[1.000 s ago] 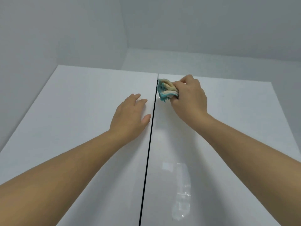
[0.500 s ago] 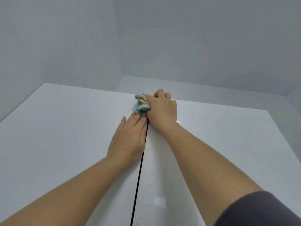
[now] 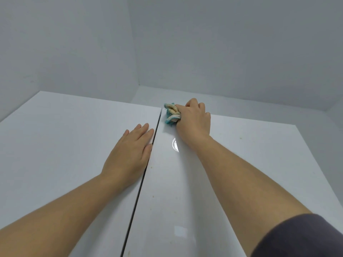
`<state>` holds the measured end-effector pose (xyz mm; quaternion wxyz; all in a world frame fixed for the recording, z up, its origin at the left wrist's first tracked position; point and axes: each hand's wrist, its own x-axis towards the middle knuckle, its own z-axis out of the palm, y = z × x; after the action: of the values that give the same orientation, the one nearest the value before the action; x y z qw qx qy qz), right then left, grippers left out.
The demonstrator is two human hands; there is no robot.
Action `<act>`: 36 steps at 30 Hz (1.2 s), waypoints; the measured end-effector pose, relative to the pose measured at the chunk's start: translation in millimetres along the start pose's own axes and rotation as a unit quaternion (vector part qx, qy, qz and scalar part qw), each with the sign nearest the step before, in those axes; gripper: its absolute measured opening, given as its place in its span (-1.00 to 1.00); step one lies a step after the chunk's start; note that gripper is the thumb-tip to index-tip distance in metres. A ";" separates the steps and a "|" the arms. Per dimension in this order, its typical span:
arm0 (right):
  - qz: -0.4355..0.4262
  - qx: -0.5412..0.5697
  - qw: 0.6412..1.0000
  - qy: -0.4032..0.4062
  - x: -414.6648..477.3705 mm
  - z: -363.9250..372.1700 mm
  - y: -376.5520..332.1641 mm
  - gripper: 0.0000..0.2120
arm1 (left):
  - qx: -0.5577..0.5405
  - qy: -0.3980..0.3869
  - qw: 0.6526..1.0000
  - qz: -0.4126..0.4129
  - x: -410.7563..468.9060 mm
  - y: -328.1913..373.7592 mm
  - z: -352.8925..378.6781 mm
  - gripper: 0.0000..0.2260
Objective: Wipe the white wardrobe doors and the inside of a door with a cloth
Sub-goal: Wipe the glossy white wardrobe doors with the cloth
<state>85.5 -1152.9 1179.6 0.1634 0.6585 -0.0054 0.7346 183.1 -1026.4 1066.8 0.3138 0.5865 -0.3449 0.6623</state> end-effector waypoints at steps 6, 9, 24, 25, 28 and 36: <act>0.020 -0.003 1.000 0.003 -3.3 -11.4 36.8 -0.66 | -0.007 0.008 1.000 0.001 -0.6 -2.3 0.5 -0.58; 0.028 -0.005 1.000 0.002 -4.4 -17.6 54.6 -0.64 | -0.006 0.005 1.000 0.001 -0.3 -3.6 1.2 -0.57; 0.109 -0.053 0.992 0.032 -24.4 -53.9 163.8 -0.61 | -0.005 0.007 1.000 0.000 -0.7 -7.3 3.8 -0.58; 0.116 -0.055 0.991 0.032 -26.2 -56.4 169.6 -0.61 | -0.005 0.007 1.000 0.000 -0.8 -7.6 3.9 -0.58; 0.142 -0.064 0.987 0.034 -33.0 -64.6 187.2 -0.62 | -0.005 0.006 1.000 0.000 -0.6 -7.2 4.0 -0.58; 0.225 -0.100 0.968 0.043 -56.5 -86.7 226.6 -0.71 | -0.007 0.006 1.000 -0.001 -0.8 -6.6 2.9 -0.58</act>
<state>-49.8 -1361.2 1160.3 0.0593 0.5882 -0.2198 0.7760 190.2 -1025.1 1066.8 0.3203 0.5806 -0.3472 0.6632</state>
